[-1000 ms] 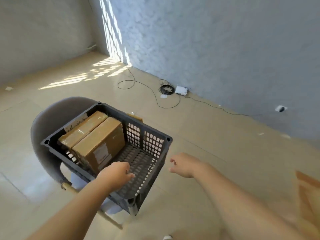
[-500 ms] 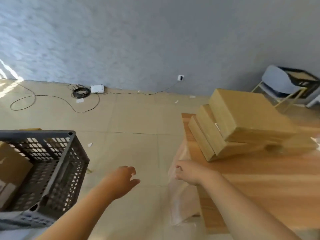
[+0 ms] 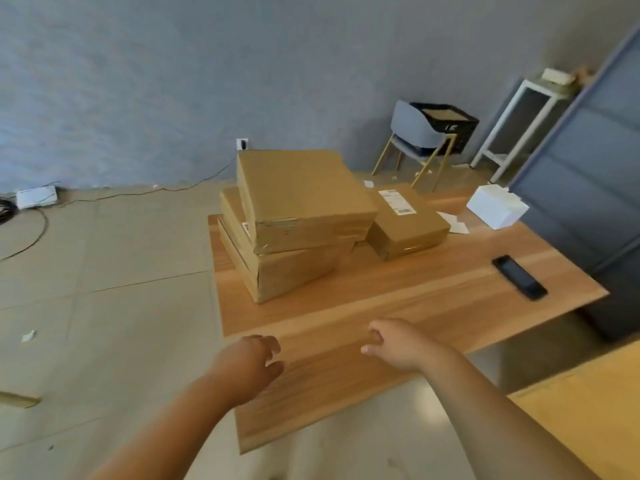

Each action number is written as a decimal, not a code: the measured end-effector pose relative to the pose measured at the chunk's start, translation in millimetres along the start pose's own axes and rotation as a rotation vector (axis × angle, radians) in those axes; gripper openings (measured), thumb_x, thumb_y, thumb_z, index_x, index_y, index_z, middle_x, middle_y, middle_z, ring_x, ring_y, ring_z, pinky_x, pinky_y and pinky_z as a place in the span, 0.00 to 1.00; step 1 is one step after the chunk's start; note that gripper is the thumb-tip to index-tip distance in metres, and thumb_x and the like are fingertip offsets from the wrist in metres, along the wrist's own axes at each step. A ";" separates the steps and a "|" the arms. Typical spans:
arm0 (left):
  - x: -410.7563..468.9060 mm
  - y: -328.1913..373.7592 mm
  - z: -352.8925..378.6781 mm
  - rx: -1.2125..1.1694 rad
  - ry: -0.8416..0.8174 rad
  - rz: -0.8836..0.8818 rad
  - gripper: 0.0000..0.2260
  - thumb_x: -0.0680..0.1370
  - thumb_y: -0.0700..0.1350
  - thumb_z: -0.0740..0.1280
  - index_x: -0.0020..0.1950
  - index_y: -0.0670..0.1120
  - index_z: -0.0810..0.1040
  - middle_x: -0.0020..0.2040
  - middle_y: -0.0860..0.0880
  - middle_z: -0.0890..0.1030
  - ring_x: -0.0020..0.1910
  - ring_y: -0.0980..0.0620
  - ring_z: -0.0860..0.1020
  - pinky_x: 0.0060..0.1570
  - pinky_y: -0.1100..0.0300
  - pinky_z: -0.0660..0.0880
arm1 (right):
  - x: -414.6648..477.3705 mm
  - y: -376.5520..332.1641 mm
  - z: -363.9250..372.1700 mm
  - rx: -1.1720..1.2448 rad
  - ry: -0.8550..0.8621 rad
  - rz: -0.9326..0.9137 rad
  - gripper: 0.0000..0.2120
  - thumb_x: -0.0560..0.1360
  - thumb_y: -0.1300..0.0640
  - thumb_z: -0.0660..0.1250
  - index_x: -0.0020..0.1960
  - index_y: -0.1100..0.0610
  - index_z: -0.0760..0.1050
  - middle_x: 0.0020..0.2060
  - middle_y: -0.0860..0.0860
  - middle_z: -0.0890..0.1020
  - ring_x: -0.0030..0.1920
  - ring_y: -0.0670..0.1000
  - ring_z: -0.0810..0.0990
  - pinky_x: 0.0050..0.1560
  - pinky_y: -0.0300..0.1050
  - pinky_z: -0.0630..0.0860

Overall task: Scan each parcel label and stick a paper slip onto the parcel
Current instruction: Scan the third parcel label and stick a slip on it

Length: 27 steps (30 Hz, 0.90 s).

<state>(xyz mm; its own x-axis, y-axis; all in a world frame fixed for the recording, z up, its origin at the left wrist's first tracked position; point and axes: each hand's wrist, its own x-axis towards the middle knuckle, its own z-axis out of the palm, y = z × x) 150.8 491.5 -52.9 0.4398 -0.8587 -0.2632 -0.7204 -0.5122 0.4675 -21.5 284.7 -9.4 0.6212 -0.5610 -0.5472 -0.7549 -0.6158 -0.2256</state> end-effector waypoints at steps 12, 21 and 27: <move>183.6 132.0 22.3 -0.018 -0.160 0.224 0.15 0.77 0.56 0.61 0.62 0.54 0.72 0.55 0.56 0.76 0.49 0.55 0.75 0.49 0.58 0.75 | 48.6 149.8 -79.8 0.194 0.128 0.191 0.24 0.77 0.45 0.64 0.71 0.52 0.67 0.66 0.50 0.75 0.62 0.50 0.75 0.57 0.42 0.73; 299.6 209.2 21.7 -0.086 -0.185 0.245 0.13 0.78 0.55 0.61 0.59 0.51 0.74 0.53 0.54 0.78 0.48 0.54 0.76 0.47 0.59 0.75 | 114.3 239.0 -126.5 0.259 0.218 0.298 0.19 0.77 0.45 0.63 0.65 0.51 0.71 0.57 0.48 0.77 0.52 0.49 0.76 0.47 0.42 0.72; 353.4 239.6 35.8 -0.134 -0.027 0.163 0.17 0.78 0.55 0.61 0.64 0.51 0.72 0.59 0.52 0.76 0.57 0.53 0.74 0.51 0.63 0.69 | 157.7 307.2 -144.1 0.290 0.224 0.275 0.17 0.76 0.43 0.64 0.61 0.50 0.73 0.52 0.45 0.79 0.49 0.47 0.77 0.50 0.45 0.76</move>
<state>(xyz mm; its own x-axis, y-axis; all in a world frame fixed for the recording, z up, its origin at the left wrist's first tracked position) 114.4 64.8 -64.1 0.3076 -0.9310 -0.1967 -0.7021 -0.3616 0.6135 -125.1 -72.7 -48.9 0.3955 -0.8075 -0.4377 -0.9060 -0.2647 -0.3304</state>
